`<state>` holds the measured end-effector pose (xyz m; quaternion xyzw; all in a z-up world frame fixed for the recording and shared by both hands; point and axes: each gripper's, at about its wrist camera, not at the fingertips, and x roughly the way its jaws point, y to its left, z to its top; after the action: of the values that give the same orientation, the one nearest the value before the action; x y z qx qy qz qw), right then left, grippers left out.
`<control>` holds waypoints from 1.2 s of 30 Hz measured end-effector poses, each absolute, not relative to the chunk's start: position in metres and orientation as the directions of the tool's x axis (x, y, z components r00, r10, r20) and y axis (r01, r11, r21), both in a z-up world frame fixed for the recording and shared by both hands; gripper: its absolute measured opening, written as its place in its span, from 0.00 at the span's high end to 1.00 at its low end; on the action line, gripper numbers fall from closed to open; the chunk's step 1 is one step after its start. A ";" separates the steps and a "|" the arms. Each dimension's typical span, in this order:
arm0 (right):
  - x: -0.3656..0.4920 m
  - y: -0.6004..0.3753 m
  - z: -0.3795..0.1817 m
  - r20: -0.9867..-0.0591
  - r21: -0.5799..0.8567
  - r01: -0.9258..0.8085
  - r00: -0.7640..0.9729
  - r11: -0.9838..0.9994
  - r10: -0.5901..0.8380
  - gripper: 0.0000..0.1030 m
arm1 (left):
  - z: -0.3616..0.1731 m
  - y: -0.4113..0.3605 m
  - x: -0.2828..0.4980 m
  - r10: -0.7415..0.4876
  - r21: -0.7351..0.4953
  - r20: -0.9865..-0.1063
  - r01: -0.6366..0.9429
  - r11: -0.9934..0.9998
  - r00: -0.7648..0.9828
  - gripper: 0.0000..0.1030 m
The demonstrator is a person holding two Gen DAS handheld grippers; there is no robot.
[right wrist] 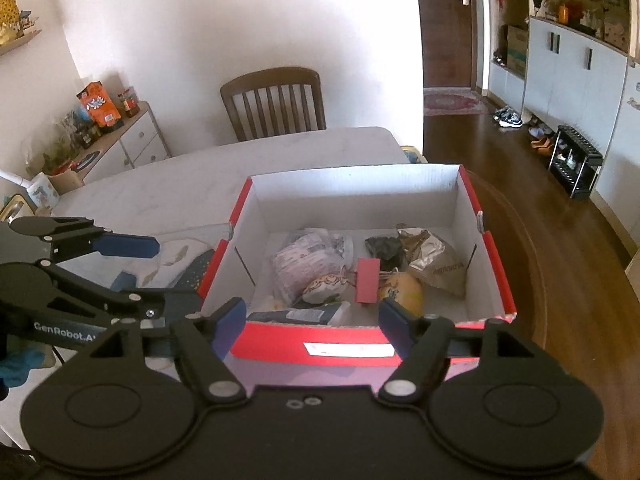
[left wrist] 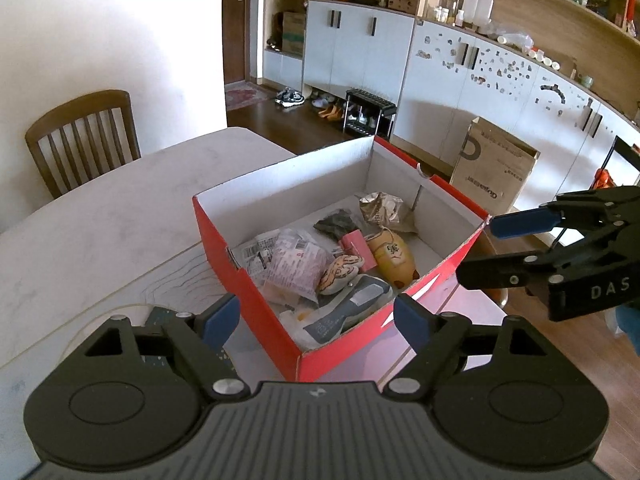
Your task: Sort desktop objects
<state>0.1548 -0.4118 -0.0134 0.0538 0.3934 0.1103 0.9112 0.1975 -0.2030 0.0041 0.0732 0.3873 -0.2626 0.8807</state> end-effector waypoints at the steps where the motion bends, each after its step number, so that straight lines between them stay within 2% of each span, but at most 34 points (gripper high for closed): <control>1: 0.152 -0.411 -0.013 -0.700 0.182 -0.155 0.673 0.971 0.239 0.24 | 0.004 -0.202 0.196 -0.403 -0.072 -0.718 0.517 0.853 0.567 0.17; 7: 0.137 -0.405 -0.011 -0.674 0.179 -0.138 0.704 0.974 0.223 0.17 | 0.007 -0.193 0.187 -0.405 -0.070 -0.704 0.510 0.857 0.583 0.08; 9: 0.131 -0.402 -0.011 -0.666 0.171 -0.142 0.713 0.975 0.220 0.14 | 0.006 -0.190 0.184 -0.401 -0.065 -0.702 0.508 0.859 0.588 0.00; 19: 0.103 -0.385 -0.009 -0.614 0.128 -0.102 0.773 0.987 0.159 0.06 | 0.003 -0.180 0.166 -0.403 -0.070 -0.691 0.500 0.863 0.600 0.00; 36: 0.088 -0.372 -0.015 -0.602 0.127 -0.086 0.785 0.988 0.146 0.05 | 0.004 -0.175 0.147 -0.415 -0.050 -0.682 0.528 0.848 0.602 0.00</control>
<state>0.0884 -0.3720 -0.0146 0.0463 0.3219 0.0615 0.9437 0.1468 -0.1754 0.0037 0.0788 0.3593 -0.2646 0.8915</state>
